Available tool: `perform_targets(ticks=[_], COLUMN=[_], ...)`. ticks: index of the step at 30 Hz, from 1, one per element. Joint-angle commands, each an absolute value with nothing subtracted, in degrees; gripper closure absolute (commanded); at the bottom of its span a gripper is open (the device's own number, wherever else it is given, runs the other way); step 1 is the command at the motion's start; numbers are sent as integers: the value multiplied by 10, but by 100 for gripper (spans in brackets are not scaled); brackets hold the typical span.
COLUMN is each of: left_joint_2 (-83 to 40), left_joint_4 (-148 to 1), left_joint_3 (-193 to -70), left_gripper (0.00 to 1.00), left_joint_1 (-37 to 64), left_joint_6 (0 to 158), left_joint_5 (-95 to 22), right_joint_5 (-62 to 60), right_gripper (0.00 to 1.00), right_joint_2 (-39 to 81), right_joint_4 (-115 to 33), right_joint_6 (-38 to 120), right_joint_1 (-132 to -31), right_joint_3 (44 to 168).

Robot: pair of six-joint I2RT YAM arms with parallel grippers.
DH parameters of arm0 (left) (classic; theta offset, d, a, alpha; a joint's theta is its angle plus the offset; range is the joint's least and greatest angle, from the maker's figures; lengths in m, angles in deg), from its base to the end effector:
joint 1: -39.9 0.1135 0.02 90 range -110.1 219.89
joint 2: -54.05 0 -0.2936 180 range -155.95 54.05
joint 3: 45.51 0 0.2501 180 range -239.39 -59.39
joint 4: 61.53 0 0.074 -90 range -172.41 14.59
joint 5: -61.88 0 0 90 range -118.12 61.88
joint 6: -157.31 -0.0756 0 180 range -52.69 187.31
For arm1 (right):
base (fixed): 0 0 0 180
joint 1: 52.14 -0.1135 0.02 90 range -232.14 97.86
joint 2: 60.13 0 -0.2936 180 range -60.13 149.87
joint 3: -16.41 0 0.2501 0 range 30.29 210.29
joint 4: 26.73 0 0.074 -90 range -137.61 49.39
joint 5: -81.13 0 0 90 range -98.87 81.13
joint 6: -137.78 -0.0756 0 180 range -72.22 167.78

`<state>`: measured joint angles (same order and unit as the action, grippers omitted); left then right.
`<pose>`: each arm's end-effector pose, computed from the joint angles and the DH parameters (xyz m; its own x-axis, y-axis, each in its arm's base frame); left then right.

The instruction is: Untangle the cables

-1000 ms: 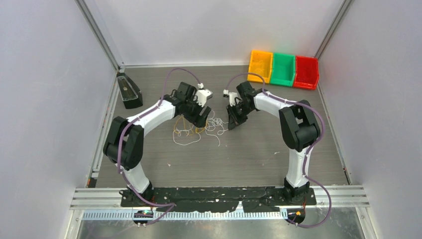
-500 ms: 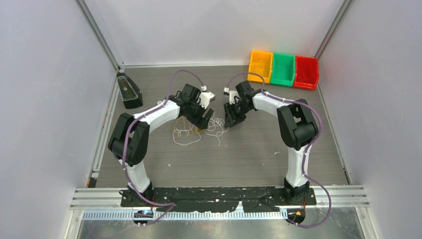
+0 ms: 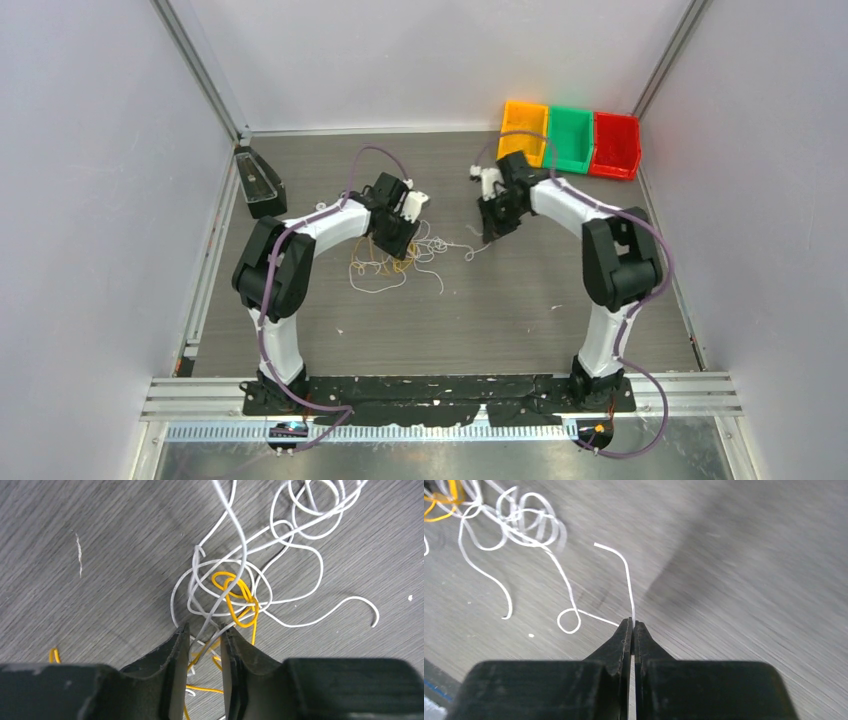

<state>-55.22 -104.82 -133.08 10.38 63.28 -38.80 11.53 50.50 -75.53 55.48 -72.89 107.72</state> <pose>0.3516 -0.2152 0.1638 -0.7478 0.5028 -0.4335 0.6064 0.7831 -0.1378 0.3773 0.1711 0.1711 -0.7992 -0.4371 -0.4126 -0.5657 0.7789 0.2706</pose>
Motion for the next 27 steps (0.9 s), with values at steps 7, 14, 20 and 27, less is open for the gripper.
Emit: perform_targets(ticks=[7, 14, 20, 27], left_joint_2=[-537, -551, -556, -557], left_joint_4=[-1069, -1083, -1086, -1086], left_joint_3=[-1327, -1343, -1347, -1348], left_gripper=[80, 81, 82, 100], left_joint_1=[114, 129, 134, 144], left_joint_6=[667, 670, 685, 696], left_joint_5=[-385, -396, -397, -390], right_joint_5=[53, 43, 35, 27], right_gripper=[95, 95, 95, 95], right_joint_2=[362, 337, 320, 327], right_joint_4=[-818, -836, -835, -818], right_joint_6=[658, 674, 673, 662], right_joint_1=[-535, -426, -382, -333], right_joint_3=[1140, 1252, 1339, 1429])
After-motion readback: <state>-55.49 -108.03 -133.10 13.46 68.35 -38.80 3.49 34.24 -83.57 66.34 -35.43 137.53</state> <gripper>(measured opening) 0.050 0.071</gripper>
